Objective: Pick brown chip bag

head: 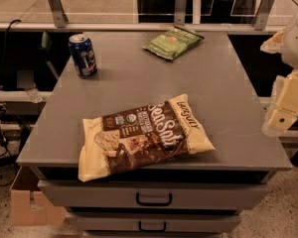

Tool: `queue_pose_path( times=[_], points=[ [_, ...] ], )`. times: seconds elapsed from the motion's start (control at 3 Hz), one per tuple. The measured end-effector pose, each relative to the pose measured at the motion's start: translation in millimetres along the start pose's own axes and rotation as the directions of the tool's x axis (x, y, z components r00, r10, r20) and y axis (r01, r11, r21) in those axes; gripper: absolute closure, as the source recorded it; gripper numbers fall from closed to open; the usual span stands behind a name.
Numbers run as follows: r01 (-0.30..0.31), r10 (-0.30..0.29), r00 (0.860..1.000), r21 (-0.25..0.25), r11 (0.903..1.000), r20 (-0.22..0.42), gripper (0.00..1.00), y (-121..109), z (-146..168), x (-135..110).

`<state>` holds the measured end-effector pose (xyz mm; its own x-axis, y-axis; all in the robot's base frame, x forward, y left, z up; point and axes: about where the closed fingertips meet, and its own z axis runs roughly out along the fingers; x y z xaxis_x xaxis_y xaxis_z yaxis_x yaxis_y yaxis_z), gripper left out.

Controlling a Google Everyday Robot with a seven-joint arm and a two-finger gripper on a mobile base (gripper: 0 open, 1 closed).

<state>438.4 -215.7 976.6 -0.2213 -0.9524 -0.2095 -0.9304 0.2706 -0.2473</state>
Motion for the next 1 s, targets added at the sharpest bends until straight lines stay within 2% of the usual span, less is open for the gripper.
queue_pose_path(
  times=[0.33,0.67,1.0],
  points=[
    [-0.001,0.001,1.0,0.001,1.0,0.003,0.0,0,0,-1],
    [-0.029,0.033,0.998,-0.065,0.9975,0.058,0.0,12,34,-34],
    [-0.052,0.073,0.99,-0.169,0.9843,0.12,0.0,26,76,-84]
  ],
)
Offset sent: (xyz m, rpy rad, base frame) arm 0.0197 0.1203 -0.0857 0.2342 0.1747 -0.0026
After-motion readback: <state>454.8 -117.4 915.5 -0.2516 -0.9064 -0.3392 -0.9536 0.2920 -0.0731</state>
